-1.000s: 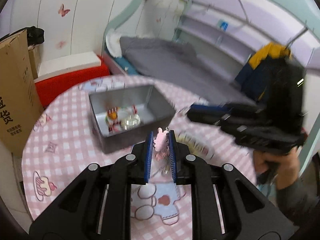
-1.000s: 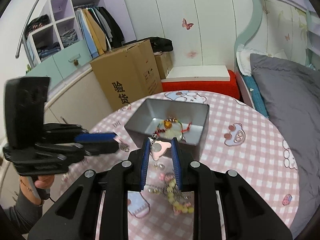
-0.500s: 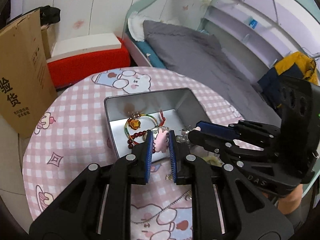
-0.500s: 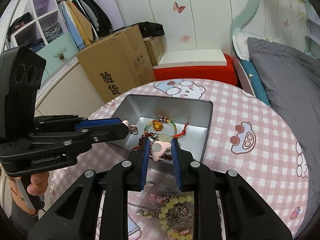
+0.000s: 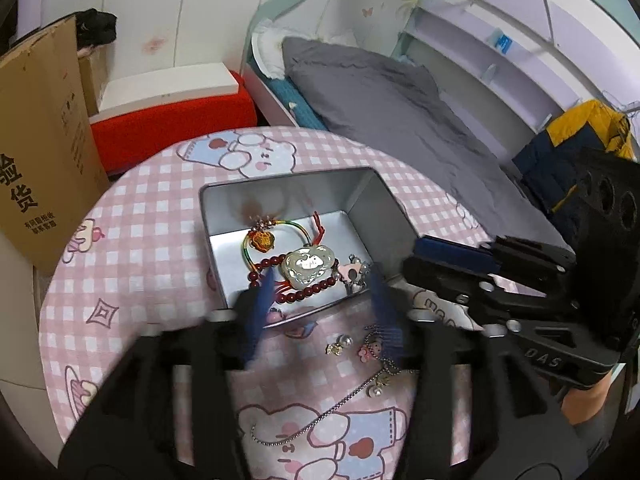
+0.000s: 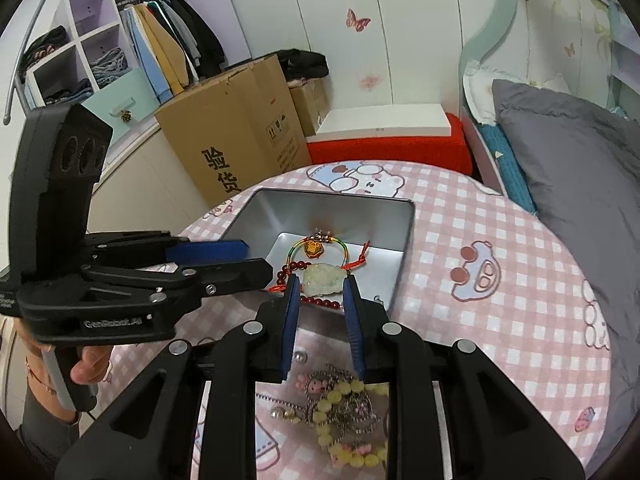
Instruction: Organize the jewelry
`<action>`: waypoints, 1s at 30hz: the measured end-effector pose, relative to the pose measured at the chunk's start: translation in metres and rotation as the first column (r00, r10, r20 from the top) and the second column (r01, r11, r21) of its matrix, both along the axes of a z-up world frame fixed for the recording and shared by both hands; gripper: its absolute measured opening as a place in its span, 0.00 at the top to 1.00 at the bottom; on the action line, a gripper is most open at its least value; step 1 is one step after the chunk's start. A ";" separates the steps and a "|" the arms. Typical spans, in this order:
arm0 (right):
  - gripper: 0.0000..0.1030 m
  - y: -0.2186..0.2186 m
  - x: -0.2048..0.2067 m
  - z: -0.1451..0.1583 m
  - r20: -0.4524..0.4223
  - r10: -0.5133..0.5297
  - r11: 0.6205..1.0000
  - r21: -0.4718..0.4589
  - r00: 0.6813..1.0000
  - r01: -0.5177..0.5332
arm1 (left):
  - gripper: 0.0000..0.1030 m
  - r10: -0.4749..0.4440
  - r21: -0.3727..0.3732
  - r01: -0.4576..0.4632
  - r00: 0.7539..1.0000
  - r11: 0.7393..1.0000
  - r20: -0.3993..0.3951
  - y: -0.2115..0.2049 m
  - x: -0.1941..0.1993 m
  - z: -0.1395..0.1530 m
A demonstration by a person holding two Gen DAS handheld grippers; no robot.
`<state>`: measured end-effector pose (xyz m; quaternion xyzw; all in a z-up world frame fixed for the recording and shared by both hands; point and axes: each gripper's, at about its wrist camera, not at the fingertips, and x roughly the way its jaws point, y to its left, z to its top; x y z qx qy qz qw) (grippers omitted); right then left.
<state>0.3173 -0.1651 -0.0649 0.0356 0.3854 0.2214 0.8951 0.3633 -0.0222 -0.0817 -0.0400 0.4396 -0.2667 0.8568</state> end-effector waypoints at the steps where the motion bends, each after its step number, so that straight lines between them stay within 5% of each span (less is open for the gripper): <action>1: 0.80 -0.002 -0.006 0.002 0.010 0.002 1.000 -0.003 1.000 -0.002 | 0.49 0.000 -0.001 0.000 1.000 1.000 0.008 0.001 -0.003 0.002; 10: 0.80 -0.006 -0.065 -0.009 0.015 0.035 0.998 -0.057 0.999 -0.035 | 0.49 0.002 0.042 -0.005 0.997 0.999 0.077 0.009 -0.047 0.012; 16: 0.80 -0.003 -0.099 -0.055 -0.073 0.048 0.988 -0.146 0.996 -0.058 | 0.49 -0.009 0.068 0.002 0.995 0.998 0.103 0.015 -0.074 0.006; 30: 0.72 -0.005 -0.074 -0.074 -0.036 -0.052 0.984 -0.172 0.998 0.045 | 0.46 -0.012 0.085 0.008 0.999 0.996 0.044 0.015 -0.088 -0.020</action>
